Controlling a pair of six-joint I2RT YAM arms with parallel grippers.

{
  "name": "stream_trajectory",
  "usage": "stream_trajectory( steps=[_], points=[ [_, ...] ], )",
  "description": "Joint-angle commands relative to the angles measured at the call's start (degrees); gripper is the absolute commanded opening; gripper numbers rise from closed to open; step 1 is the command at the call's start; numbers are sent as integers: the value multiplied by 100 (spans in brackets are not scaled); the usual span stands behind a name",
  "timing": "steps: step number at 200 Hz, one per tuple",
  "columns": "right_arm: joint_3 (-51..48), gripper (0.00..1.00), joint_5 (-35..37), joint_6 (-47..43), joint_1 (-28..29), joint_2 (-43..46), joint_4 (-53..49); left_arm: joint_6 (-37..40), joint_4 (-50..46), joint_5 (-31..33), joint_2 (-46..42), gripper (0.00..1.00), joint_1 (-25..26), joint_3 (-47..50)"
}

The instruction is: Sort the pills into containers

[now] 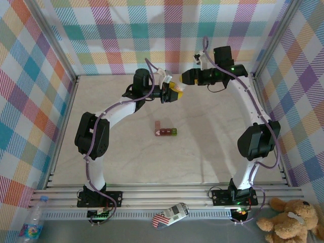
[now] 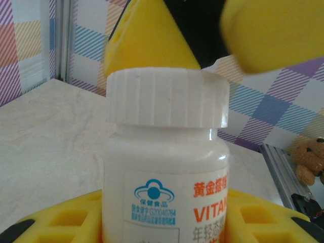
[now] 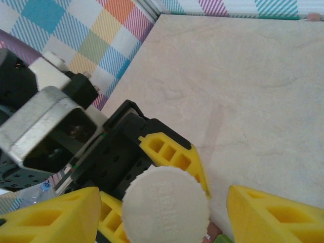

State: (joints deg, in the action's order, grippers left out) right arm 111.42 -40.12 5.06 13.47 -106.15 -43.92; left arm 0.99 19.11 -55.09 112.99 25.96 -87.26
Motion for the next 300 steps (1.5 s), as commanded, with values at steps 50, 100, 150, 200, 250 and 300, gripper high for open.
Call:
stream_trajectory(
  steps=[50,100,150,200,250,300],
  points=[
    [-154,56,-46,-67,24,-117,13,94,-31,-178,-67,0,15,-209],
    [-407,39,-125,186,50,-76,238,69,54,1,-84,0,24,-193],
    [-1214,34,721,1461,278,186,1124,202,555,1266,-383,0,183,277],
    [-2280,33,2365,3450,671,588,2279,889,672,3325,-654,0,777,739],
    [-2518,34,2994,4539,1051,652,2837,835,1188,4505,-541,0,1184,952],
    [-2281,40,3022,4604,1004,642,2764,561,1384,4732,-409,0,1184,979]
  ],
)
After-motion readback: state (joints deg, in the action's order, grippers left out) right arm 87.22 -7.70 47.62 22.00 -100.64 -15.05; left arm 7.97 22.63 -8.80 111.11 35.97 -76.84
